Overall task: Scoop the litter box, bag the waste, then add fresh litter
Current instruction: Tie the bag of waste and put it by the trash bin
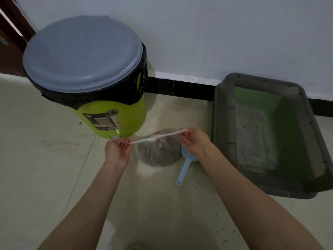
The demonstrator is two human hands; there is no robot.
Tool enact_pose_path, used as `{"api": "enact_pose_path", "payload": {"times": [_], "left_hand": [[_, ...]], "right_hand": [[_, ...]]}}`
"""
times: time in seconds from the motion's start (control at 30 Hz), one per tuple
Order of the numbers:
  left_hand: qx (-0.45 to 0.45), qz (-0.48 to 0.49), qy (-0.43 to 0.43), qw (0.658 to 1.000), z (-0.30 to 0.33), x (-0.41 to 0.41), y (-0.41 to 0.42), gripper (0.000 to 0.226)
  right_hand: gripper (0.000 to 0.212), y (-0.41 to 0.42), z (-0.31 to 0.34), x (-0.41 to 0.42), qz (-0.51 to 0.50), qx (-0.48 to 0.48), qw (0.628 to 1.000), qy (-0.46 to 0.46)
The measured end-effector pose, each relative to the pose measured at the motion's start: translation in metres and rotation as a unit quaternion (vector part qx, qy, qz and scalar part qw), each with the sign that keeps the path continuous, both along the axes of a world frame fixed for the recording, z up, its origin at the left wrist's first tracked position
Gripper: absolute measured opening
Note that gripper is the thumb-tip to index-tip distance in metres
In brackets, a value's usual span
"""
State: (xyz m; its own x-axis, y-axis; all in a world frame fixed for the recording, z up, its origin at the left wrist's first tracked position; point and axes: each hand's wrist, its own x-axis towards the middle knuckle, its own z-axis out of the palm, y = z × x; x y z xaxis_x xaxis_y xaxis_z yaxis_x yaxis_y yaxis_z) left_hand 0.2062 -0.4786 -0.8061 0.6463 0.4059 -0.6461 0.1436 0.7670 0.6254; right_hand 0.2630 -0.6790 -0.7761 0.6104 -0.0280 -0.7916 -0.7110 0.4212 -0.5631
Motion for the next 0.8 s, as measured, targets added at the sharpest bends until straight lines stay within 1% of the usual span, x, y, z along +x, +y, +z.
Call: {"api": "enact_pose_path", "payload": {"times": [0.1, 0.17, 0.23, 0.3, 0.37, 0.43, 0.53, 0.6, 0.67, 0.7, 0.73, 0.8], "left_hand": [[0.016, 0.021, 0.02, 0.999, -0.007, -0.005, 0.012, 0.034], [0.015, 0.025, 0.028, 0.999, -0.009, -0.004, 0.014, 0.034], [0.037, 0.0, 0.03, 0.999, -0.008, -0.004, 0.013, 0.033], [0.113, -0.038, 0.018, 0.993, 0.0, -0.004, 0.014, 0.03], [0.201, -0.086, 0.006, 0.976, 0.015, -0.005, 0.018, 0.027], [0.24, -0.145, -0.02, 0.96, 0.033, -0.004, 0.022, 0.021], [0.318, -0.216, -0.054, 0.922, 0.056, 0.006, 0.014, 0.018], [0.373, -0.234, -0.071, 0.895, 0.065, 0.016, 0.001, 0.021], [0.385, -0.251, -0.095, 0.883, 0.07, 0.024, -0.013, 0.02], [0.376, -0.252, -0.1, 0.886, 0.071, 0.027, -0.018, 0.019], [0.362, -0.245, -0.097, 0.894, 0.07, 0.028, -0.022, 0.017], [0.328, -0.229, -0.078, 0.913, 0.063, 0.03, -0.022, 0.015]], "right_hand": [[0.034, -0.008, 0.0, 0.001, -0.061, 0.029, 0.997, 0.025], [0.034, -0.012, 0.004, 0.002, -0.08, 0.021, 0.996, 0.019], [0.032, -0.013, 0.004, 0.001, -0.08, -0.033, 0.996, -0.006], [0.031, -0.012, 0.006, 0.001, -0.062, -0.086, 0.993, -0.046], [0.031, -0.011, 0.01, 0.001, -0.023, -0.087, 0.993, -0.08], [0.033, -0.008, 0.016, 0.002, 0.059, -0.092, 0.987, -0.121], [0.029, 0.007, 0.025, 0.002, 0.184, -0.117, 0.956, -0.198], [0.023, 0.017, 0.029, 0.002, 0.219, -0.124, 0.94, -0.229], [0.013, 0.021, 0.031, 0.003, 0.221, -0.122, 0.938, -0.237], [0.008, 0.02, 0.03, 0.003, 0.214, -0.115, 0.941, -0.234], [0.01, 0.019, 0.028, 0.002, 0.204, -0.106, 0.946, -0.228], [0.031, 0.018, 0.02, 0.0, 0.171, -0.101, 0.952, -0.233]]}}
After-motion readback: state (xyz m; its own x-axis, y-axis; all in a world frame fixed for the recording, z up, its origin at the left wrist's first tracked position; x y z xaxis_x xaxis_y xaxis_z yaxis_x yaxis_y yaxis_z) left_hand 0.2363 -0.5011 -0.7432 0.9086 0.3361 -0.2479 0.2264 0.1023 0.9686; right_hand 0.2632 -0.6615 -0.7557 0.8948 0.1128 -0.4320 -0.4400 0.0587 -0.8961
